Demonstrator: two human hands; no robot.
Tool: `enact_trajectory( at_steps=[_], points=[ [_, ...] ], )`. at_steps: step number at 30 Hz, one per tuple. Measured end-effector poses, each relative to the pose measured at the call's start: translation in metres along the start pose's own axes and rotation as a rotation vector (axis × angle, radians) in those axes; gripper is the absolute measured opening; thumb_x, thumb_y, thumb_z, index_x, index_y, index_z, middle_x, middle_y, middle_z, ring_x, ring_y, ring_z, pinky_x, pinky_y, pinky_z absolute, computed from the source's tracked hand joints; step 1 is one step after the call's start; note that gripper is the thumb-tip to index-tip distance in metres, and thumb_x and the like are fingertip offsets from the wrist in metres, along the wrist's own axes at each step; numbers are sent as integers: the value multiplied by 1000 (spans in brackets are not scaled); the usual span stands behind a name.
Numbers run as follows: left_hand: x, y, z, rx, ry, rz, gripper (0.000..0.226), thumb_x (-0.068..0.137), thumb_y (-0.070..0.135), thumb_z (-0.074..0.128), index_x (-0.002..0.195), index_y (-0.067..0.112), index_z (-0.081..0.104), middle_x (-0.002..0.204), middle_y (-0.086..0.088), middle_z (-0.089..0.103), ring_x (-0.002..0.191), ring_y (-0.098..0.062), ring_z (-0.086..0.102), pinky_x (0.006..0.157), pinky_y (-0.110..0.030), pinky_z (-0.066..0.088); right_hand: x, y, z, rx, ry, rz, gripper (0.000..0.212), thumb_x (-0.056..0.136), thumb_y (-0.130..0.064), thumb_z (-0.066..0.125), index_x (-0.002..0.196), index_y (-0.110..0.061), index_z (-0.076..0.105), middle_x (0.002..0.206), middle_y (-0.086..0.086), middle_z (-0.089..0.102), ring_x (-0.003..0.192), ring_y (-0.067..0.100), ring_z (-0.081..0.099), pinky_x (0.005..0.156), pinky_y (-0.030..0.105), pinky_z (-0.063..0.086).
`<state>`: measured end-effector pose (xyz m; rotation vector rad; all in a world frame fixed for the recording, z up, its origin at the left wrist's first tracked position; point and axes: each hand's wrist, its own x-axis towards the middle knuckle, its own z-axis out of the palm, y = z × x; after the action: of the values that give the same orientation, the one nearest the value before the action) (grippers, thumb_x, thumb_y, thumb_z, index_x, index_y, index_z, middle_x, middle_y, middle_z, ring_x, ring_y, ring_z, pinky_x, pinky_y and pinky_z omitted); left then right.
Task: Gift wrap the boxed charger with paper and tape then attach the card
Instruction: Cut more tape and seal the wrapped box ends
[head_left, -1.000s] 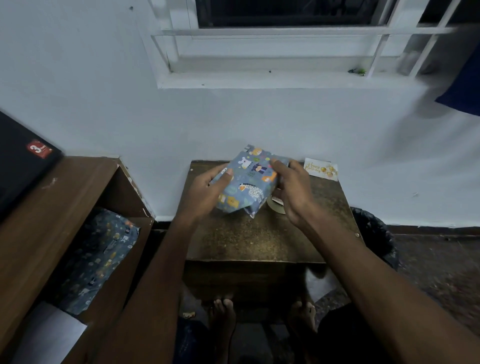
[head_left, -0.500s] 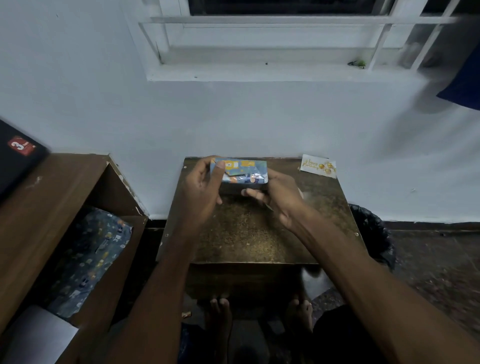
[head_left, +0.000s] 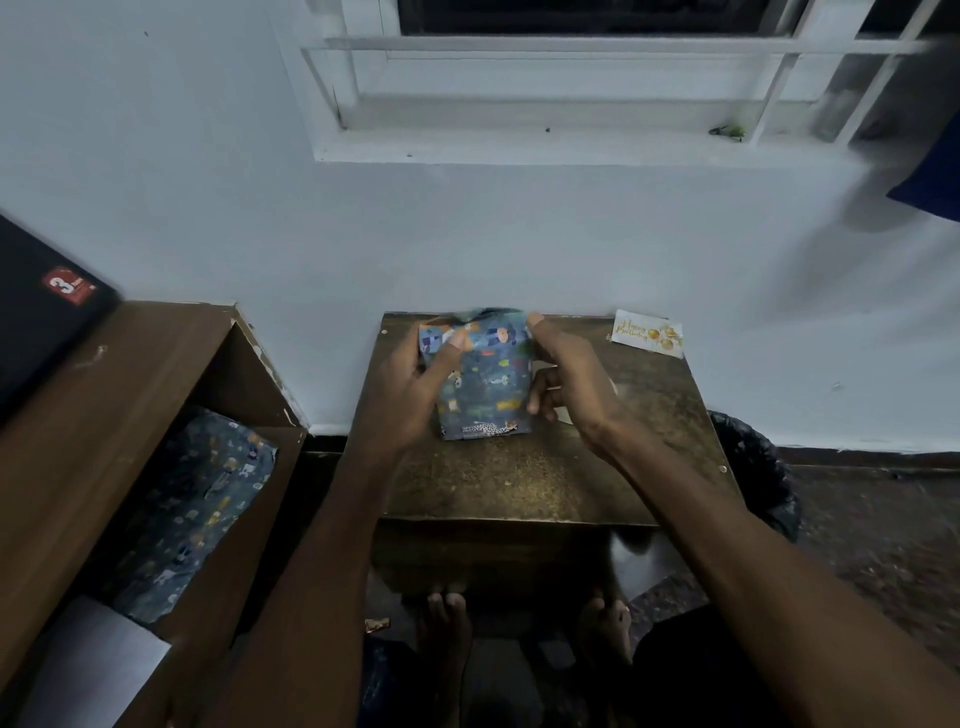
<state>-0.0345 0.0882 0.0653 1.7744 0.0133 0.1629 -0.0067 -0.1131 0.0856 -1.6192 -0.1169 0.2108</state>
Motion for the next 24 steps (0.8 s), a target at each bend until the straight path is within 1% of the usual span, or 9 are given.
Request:
enact_trajectory(
  at_steps=[3, 7, 10, 12, 14, 15, 17, 19, 24],
  points=[
    [-4, 5, -1, 7, 8, -42, 33, 89, 68, 62, 103, 39, 69, 107, 6, 78, 103, -17, 76, 97, -61, 57, -4, -1, 7, -109, 38, -41, 46, 93, -50, 59, 91, -6, 72, 73, 10, 65, 45, 28, 55, 39, 24, 33],
    [-6, 13, 2, 51, 37, -16, 18, 89, 52, 63, 101, 40, 69, 100, 10, 77, 95, -12, 76, 90, -56, 62, -9, -4, 8, -150, 67, -44, 26, 98, -24, 61, 79, -7, 65, 63, 4, 58, 43, 28, 54, 35, 20, 30],
    [-5, 17, 3, 32, 77, 27, 12, 95, 35, 66, 105, 40, 69, 103, 11, 76, 93, -9, 76, 83, -53, 65, -11, -6, 9, -107, 73, -82, 15, 98, -16, 61, 87, -10, 69, 66, 1, 62, 44, 19, 55, 37, 19, 34],
    [-4, 19, 5, 12, 86, 71, 21, 97, 23, 67, 111, 38, 71, 109, 10, 75, 97, -12, 76, 83, -50, 66, -10, -7, 12, -39, 94, -157, 20, 97, -8, 60, 107, -13, 76, 87, -2, 73, 61, 6, 66, 50, 19, 49],
    [-3, 21, 4, 40, 86, 167, 29, 96, 16, 65, 117, 35, 72, 115, 9, 74, 105, -15, 74, 87, -47, 65, -7, -4, 13, -72, 111, -270, 32, 96, -5, 59, 117, -19, 78, 112, -3, 77, 96, 10, 74, 76, 29, 61],
    [-3, 22, 4, 86, 94, 229, 32, 94, 14, 64, 118, 33, 74, 117, 10, 74, 110, -16, 71, 91, -42, 63, -6, -2, 13, -111, 109, -318, 33, 96, -6, 59, 118, -21, 79, 116, -4, 77, 105, 13, 73, 84, 35, 62],
    [-3, 22, 1, 237, 128, 366, 34, 89, 11, 64, 115, 28, 78, 116, 13, 74, 113, -18, 65, 96, -25, 52, -4, 0, 13, -127, 102, -343, 33, 97, -6, 60, 117, -22, 81, 116, -5, 78, 109, 15, 72, 90, 39, 61],
    [-3, 22, -1, 363, 163, 477, 29, 89, 12, 68, 112, 24, 81, 113, 13, 76, 109, -22, 61, 90, -15, 42, -2, 0, 10, -82, 95, -322, 32, 97, -5, 60, 117, -19, 81, 114, -3, 79, 109, 16, 73, 91, 41, 61],
    [0, 27, -3, 431, 238, 575, 15, 91, 20, 84, 106, 21, 85, 103, 12, 79, 107, -16, 61, 87, -15, 46, -2, -1, 7, -92, 89, -336, 28, 98, -6, 63, 117, -16, 81, 114, -2, 79, 108, 16, 73, 94, 45, 61]
  ],
)
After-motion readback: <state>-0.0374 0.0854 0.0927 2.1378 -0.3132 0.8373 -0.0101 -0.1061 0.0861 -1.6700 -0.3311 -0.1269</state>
